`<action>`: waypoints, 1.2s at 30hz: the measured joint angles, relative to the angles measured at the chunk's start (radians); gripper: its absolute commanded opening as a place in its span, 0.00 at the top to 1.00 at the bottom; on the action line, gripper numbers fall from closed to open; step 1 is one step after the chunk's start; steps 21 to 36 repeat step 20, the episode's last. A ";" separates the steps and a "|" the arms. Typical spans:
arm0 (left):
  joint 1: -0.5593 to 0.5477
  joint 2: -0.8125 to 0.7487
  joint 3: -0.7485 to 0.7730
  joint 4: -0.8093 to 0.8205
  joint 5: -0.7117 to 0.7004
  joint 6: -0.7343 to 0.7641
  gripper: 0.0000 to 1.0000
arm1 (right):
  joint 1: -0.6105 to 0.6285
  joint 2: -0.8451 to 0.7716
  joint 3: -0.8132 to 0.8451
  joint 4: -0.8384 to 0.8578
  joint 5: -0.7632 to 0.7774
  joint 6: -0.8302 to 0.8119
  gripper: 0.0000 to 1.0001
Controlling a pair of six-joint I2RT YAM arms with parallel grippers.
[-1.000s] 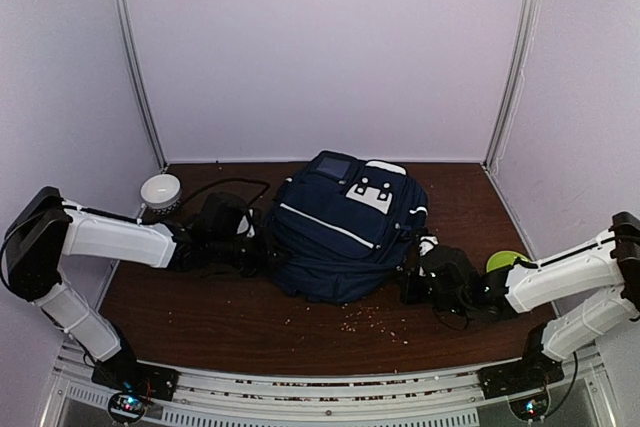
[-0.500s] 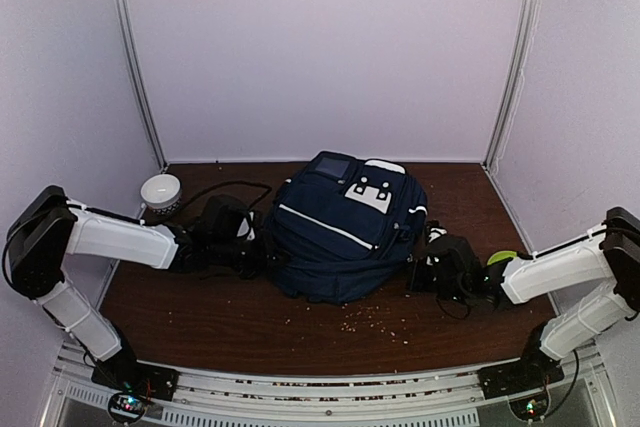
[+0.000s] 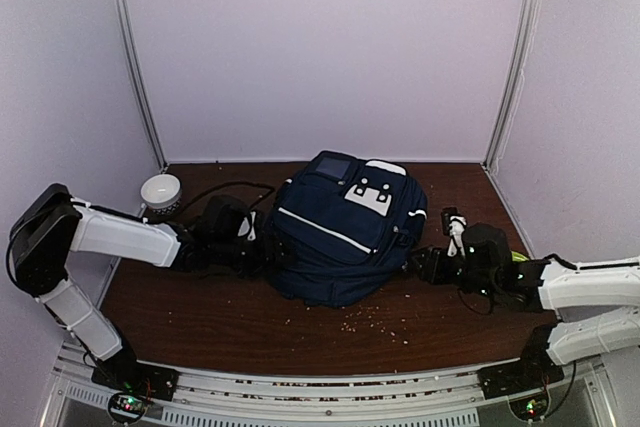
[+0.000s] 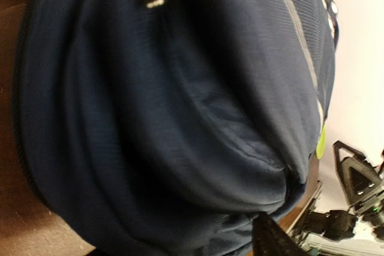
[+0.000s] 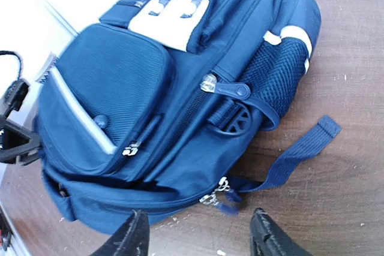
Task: Pack the student bag
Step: Reset both arms
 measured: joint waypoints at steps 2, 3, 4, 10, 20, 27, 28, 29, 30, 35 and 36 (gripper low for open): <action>-0.004 -0.012 0.014 -0.022 -0.008 0.018 0.14 | 0.000 -0.068 0.011 -0.063 -0.008 -0.017 0.35; -0.006 -0.023 0.023 -0.039 -0.016 0.028 0.08 | 0.000 -0.092 0.018 -0.087 -0.008 -0.023 0.34; -0.010 -0.041 0.033 -0.066 -0.031 0.038 0.03 | 0.000 -0.116 0.029 -0.117 -0.009 -0.032 0.33; -0.051 -0.251 0.077 -0.248 -0.183 0.174 0.02 | -0.001 -0.282 0.101 -0.243 0.058 -0.055 0.28; -0.071 -0.763 0.103 -0.488 -0.693 0.462 0.02 | -0.009 -0.538 -0.003 -0.216 0.328 0.004 0.00; -0.071 -0.763 0.103 -0.488 -0.693 0.462 0.02 | -0.009 -0.538 -0.003 -0.216 0.328 0.004 0.00; -0.071 -0.763 0.103 -0.488 -0.693 0.462 0.02 | -0.009 -0.538 -0.003 -0.216 0.328 0.004 0.00; -0.071 -0.763 0.103 -0.488 -0.693 0.462 0.02 | -0.009 -0.538 -0.003 -0.216 0.328 0.004 0.00; -0.071 -0.763 0.103 -0.488 -0.693 0.462 0.02 | -0.009 -0.538 -0.003 -0.216 0.328 0.004 0.00; -0.071 -0.763 0.103 -0.488 -0.693 0.462 0.02 | -0.009 -0.538 -0.003 -0.216 0.328 0.004 0.00; -0.071 -0.763 0.103 -0.488 -0.693 0.462 0.02 | -0.009 -0.538 -0.003 -0.216 0.328 0.004 0.00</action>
